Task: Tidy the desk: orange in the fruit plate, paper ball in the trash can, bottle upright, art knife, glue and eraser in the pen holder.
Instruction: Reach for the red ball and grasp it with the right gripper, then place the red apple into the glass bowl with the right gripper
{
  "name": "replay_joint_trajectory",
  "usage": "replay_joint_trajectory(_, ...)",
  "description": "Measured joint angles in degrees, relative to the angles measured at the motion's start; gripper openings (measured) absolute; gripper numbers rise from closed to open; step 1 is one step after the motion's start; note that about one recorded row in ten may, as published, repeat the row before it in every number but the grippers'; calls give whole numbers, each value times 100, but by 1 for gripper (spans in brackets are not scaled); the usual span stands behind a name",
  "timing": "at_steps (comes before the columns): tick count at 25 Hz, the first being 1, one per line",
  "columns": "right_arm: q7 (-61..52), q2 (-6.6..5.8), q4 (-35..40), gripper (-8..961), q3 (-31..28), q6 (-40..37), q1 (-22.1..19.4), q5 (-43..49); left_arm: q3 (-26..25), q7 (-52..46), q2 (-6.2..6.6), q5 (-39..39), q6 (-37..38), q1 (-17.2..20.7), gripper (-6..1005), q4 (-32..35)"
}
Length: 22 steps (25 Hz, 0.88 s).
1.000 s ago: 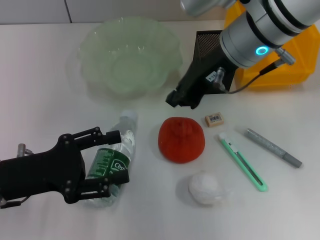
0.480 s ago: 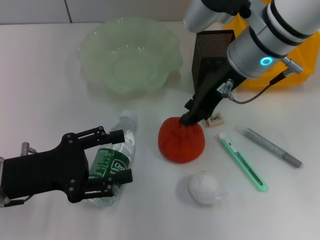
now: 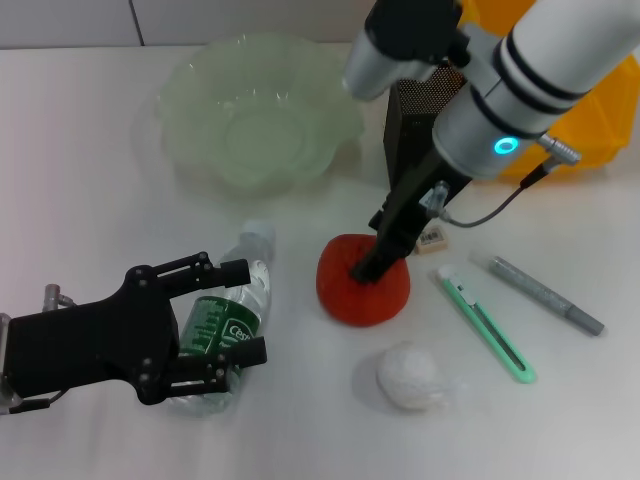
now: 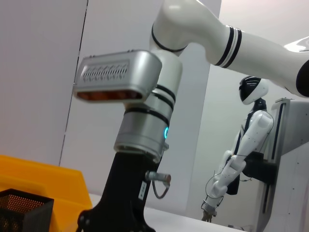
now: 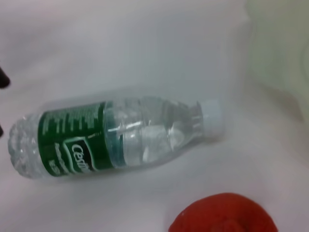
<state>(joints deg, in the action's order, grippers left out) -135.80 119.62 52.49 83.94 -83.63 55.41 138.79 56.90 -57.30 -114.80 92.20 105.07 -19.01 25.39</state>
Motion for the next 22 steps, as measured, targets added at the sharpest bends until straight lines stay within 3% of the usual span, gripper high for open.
replay_joint_trajectory(3,2,10,-248,751,175,163,71,-7,1,0,0,1,-42,5,796,-5)
replay_joint_trajectory(8,3,22,-281,745,393,277,51,-59,14,0,1,6,-120,17,796,-8)
replay_joint_trajectory(14,11,25,-275,574,428,292,36,-107,37,0,-6,9,-145,43,796,-16)
replay_joint_trajectory(19,24,26,-234,333,413,269,28,-108,28,0,0,9,-114,59,796,-17)
replay_joint_trajectory(22,25,14,-138,302,379,217,4,-107,32,0,-1,9,-111,58,796,-17)
